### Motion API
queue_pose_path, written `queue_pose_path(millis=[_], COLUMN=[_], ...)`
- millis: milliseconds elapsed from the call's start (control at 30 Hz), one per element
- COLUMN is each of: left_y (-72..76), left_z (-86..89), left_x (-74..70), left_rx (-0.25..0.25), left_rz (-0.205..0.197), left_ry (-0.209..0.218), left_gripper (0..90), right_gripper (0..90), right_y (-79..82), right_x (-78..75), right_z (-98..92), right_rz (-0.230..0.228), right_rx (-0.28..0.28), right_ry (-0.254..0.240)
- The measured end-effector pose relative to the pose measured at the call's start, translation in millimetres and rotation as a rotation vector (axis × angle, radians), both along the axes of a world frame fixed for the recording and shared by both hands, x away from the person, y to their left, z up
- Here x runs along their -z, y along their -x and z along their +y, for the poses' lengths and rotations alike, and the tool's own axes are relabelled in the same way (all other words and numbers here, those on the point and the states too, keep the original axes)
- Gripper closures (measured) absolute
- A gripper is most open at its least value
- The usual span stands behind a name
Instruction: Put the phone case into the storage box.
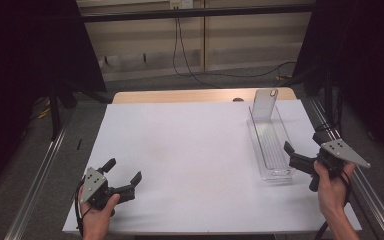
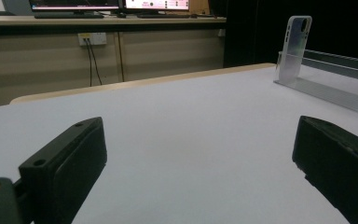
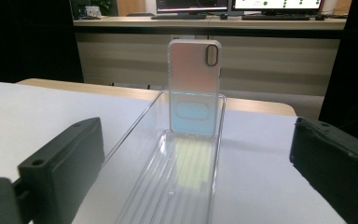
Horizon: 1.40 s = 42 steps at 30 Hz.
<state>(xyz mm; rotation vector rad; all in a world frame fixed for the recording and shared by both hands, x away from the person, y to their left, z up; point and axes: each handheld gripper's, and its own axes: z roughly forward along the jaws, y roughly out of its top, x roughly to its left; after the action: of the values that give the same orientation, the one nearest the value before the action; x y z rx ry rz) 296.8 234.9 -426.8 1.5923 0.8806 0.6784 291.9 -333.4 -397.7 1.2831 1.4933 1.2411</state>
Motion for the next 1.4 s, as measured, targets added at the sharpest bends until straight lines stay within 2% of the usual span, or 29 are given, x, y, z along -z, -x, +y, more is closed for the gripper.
queue_pose_path(millis=[67,333,400,533,600,933,1133,1200,1400], left_y=[0.1,1.4,2.0,3.5,4.0,6.9,7.8,8.4,10.0], left_z=[0.6,0.6,0.6,1.7,2.4,4.9,4.2,2.9,3.9], left_x=[-0.2,0.4,0.5,-0.2,-0.4,-0.2,1.6,2.6,5.1], left_rx=[-0.005,-0.007,-0.01,-0.011,-0.014,-0.017,-0.024,-0.023,-0.027], left_rz=[0.001,0.01,0.011,0.004,0.005,0.016,0.022,0.024,0.04], left_ry=[0.002,0.008,-0.007,-0.008,-0.009,-0.008,-0.035,-0.038,-0.056], left_gripper=[3.0,3.0,3.1,3.2,3.2,3.4,3.4,3.4,3.5], right_gripper=[2.5,1.9,1.8,2.8,2.7,1.4,1.1,0.7,0.0], right_y=[3.0,20.0,24.0,31.8,36.3,57.6,66.2,70.3,74.7], right_x=[1.1,5.8,7.6,9.6,10.4,19.4,33.4,34.6,36.2], right_z=[1.8,2.5,2.6,1.9,0.9,4.7,1.2,-0.9,-2.6], right_rz=[-0.003,-0.004,-0.007,0.001,0.004,0.007,0.032,0.03,0.032], right_rx=[0.001,-0.007,-0.012,-0.026,-0.016,-0.021,-0.021,-0.02,0.001], right_ry=[0.021,0.012,0.016,0.018,0.013,0.033,0.036,0.02,0.048])
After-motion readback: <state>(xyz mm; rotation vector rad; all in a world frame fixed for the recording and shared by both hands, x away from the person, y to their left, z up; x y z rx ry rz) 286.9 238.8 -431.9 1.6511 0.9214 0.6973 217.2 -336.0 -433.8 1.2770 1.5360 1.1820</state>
